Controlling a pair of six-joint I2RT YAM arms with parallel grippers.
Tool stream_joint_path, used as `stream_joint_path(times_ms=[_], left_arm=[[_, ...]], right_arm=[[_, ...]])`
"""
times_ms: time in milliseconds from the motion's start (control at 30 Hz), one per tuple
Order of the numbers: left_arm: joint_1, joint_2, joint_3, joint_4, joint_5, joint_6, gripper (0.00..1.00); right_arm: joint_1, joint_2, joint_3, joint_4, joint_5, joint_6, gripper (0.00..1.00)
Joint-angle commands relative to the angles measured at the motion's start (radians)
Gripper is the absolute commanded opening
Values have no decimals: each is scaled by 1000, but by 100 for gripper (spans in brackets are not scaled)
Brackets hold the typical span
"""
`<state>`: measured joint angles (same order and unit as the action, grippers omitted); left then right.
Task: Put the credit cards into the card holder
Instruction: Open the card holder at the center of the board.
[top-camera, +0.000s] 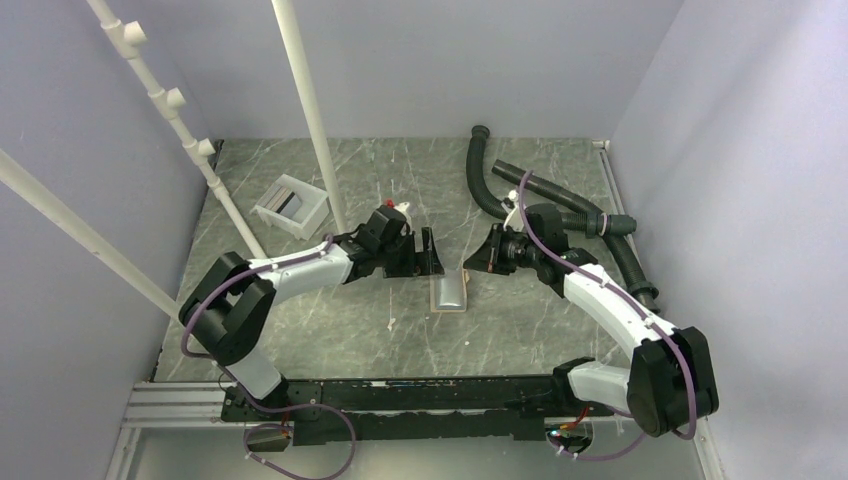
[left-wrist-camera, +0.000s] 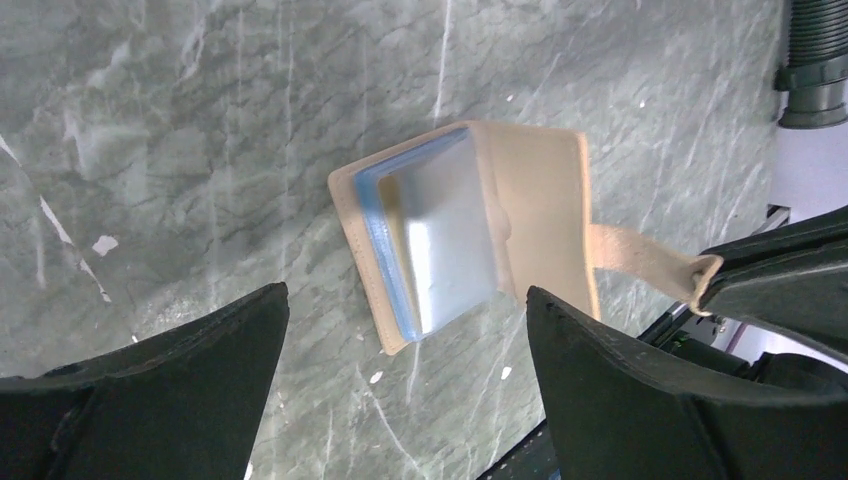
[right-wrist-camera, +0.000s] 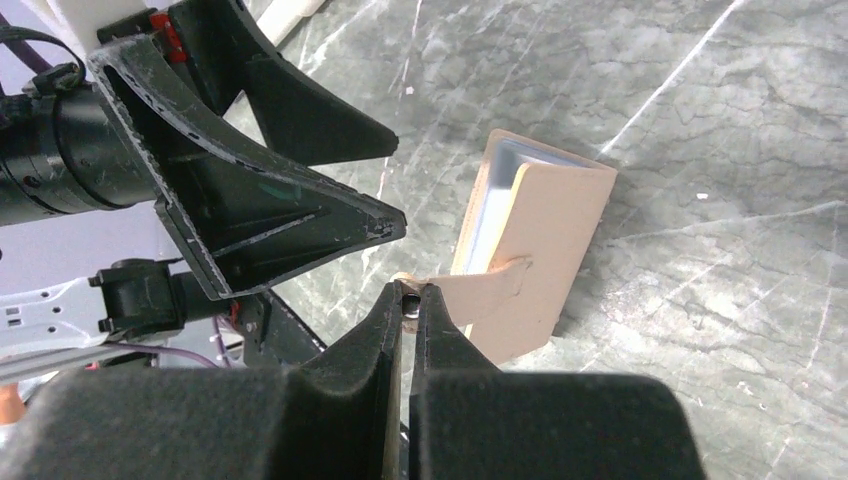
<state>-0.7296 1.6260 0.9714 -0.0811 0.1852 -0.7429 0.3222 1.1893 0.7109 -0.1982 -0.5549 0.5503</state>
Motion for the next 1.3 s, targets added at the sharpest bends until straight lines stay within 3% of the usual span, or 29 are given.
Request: stream_joint_path(times_ms=[0,100,200,267,367,533,600,700,833,933,1133,1267], left_arm=[[0,32,31,-36,24,30,92],[0,66,41,-3,72,29,82],[-1,83,34,35,100,12,82],[0,99,39,44,114,6,83],[-1,123,37,44,123,-7,79],[13,138,12,42,119,-27,62],[26,132,-11,52,116,-36,54],[49,125,-40,57,115,-37,51],[63,152,-51,70,145,-37,41],[65,177,-68,137,189,-63,40],[67,176,-92,162,194,-80,40],[68,166,-103,164,189,-82,39]], right_arm=[[-1,-18,-3,-24,72,-11,0],[-3,-2,-13,-99,258,-4,0],[-8,75,-2,-217,577,0,3],[-9,113,-9,-232,693,-19,20],[38,99,8,-222,724,-74,50],[253,70,143,-338,945,-110,69],[318,72,182,-346,928,-136,73],[393,97,225,-338,870,-144,76],[425,142,246,-262,742,-171,82],[434,236,289,-238,657,-156,85],[433,351,274,-206,712,-95,94],[434,416,272,-208,726,-89,94]])
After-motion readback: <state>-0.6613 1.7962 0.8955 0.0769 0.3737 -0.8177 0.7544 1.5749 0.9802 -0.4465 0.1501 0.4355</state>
